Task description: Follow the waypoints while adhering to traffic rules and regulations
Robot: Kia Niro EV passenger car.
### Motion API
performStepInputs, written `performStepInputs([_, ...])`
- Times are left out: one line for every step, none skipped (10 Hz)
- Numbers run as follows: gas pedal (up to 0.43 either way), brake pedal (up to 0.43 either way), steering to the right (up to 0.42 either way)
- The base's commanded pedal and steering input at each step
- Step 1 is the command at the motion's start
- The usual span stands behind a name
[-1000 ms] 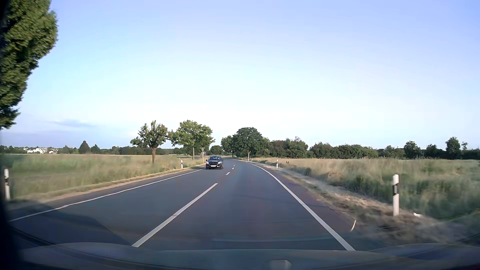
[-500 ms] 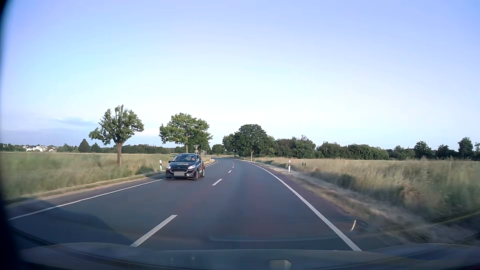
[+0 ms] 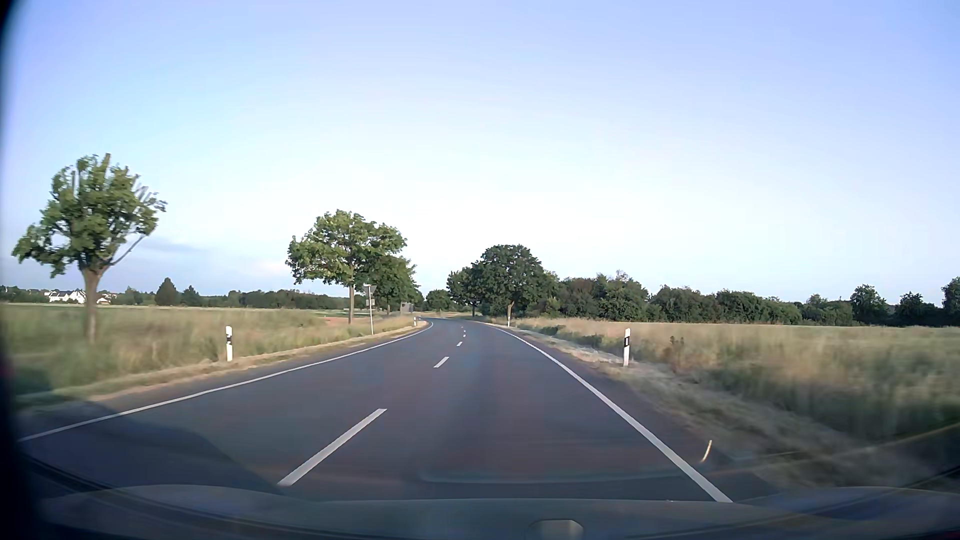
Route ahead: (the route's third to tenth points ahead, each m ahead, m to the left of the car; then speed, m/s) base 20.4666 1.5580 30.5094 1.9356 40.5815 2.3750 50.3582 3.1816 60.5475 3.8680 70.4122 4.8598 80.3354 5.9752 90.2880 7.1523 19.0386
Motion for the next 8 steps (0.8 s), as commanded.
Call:
performStepInputs([0.319, 0.024, -0.008])
performStepInputs([0.299, 0.024, -0.008])
performStepInputs([0.280, 0.024, -0.008])
performStepInputs([0.260, 0.024, -0.008])
performStepInputs([0.260, 0.024, -0.009])
performStepInputs([0.248, 0.024, -0.009])
performStepInputs([0.248, 0.024, -0.010])
performStepInputs([0.248, 0.024, -0.010])
